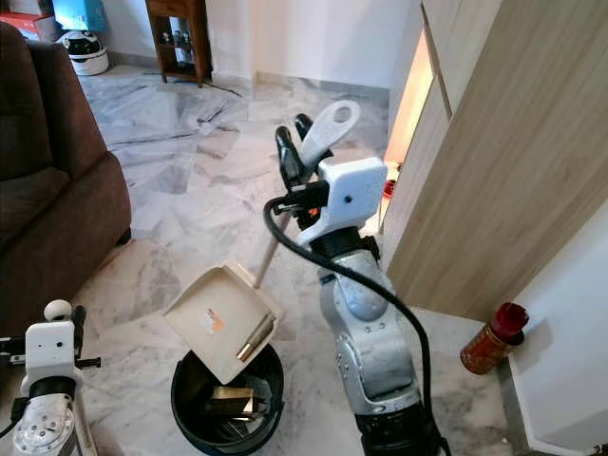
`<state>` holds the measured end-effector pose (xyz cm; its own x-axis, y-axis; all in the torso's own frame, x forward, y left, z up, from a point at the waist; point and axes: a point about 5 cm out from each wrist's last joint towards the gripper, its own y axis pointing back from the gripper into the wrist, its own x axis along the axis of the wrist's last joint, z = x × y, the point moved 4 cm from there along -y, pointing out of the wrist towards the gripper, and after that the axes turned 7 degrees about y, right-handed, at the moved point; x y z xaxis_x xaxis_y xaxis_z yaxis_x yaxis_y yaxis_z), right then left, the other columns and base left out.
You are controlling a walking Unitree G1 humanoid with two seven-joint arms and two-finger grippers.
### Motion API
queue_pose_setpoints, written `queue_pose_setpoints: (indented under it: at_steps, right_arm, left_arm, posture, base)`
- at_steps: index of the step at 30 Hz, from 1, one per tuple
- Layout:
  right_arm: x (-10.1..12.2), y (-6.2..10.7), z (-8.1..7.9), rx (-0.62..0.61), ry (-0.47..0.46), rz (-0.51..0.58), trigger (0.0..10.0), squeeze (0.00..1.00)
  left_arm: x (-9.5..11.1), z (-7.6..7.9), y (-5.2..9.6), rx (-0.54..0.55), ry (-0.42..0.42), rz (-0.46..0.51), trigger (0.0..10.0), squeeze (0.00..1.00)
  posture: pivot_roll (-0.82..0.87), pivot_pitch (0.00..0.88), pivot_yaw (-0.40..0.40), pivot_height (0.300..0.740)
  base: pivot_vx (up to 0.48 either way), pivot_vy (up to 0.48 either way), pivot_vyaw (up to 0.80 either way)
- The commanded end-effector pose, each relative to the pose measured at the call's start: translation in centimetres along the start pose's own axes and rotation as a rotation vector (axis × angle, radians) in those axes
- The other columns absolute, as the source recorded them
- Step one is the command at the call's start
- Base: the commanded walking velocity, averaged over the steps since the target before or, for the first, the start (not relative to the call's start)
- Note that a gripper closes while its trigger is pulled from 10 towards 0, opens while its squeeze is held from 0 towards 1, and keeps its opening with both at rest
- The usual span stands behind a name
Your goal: Sweep floor
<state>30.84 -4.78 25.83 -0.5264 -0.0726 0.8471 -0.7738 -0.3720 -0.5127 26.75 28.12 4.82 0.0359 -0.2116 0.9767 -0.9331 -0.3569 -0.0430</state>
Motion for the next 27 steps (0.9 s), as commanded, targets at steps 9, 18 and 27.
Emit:
queue_pose_setpoints:
  at_steps: [9, 18, 27]
  right_arm:
    - [4.3, 0.2, -2.6, 0.088, 0.047, 0.209, 10.0, 0.00]
    - [5.1, 0.6, -3.9, 0.150, -0.025, 0.238, 10.0, 0.00]
    - [5.2, 1.1, -5.4, 0.234, 0.088, 0.263, 10.0, 0.00]
  left_arm:
    - [0.5, 0.1, -0.3, 0.002, -0.010, 0.027, 10.0, 0.00]
    - [0.5, 0.2, -0.3, 0.002, -0.007, 0.025, 10.0, 0.00]
    - [0.4, 0.2, -0.3, 0.003, -0.007, 0.024, 10.0, 0.00]
  posture:
    - [0.12, 0.000, -0.038, 0.740]
    - [0.11, 0.000, -0.038, 0.740]
    - [0.11, 0.000, -0.038, 0.740]
  base:
    - [0.000, 0.000, 0.00]
    - [0.000, 0.000, 0.00]
    - [0.000, 0.000, 0.00]
